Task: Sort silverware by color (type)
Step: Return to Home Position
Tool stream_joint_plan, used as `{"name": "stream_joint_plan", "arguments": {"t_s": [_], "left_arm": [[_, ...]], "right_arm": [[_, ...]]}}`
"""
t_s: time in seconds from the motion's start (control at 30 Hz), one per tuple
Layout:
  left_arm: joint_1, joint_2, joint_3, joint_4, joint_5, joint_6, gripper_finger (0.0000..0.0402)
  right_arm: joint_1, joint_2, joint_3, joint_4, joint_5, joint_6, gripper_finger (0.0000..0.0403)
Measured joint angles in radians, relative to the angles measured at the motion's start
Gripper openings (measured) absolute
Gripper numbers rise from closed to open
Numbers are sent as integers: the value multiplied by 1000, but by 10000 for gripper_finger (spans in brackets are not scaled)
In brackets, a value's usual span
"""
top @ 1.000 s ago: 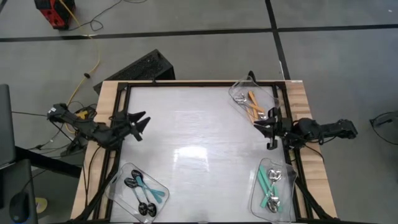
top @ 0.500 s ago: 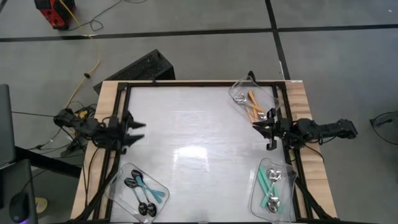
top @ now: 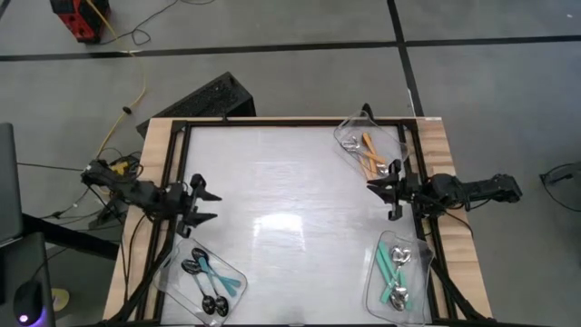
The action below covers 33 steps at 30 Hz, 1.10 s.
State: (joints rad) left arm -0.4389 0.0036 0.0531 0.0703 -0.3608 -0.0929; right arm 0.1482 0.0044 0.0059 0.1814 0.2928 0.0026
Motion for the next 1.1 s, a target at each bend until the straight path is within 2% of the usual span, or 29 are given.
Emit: {"name": "stream_joint_plan", "arguments": {"t_s": [0.1,0.2,0.63,1.1], "left_arm": [[0,-2,-41,72,72,-6,226],[-1,0,-42,22,100,-47,226],[-1,0,-43,2,85,-23,226],[0,3,-44,3,65,-19,226]], "right_arm": [[0,0,0,-2,0,1,87],[0,0,0,-4,0,5,87],[2,0,-1,-107,-2,44,87],[-18,10,-1,-119,-5,23,87]]}}
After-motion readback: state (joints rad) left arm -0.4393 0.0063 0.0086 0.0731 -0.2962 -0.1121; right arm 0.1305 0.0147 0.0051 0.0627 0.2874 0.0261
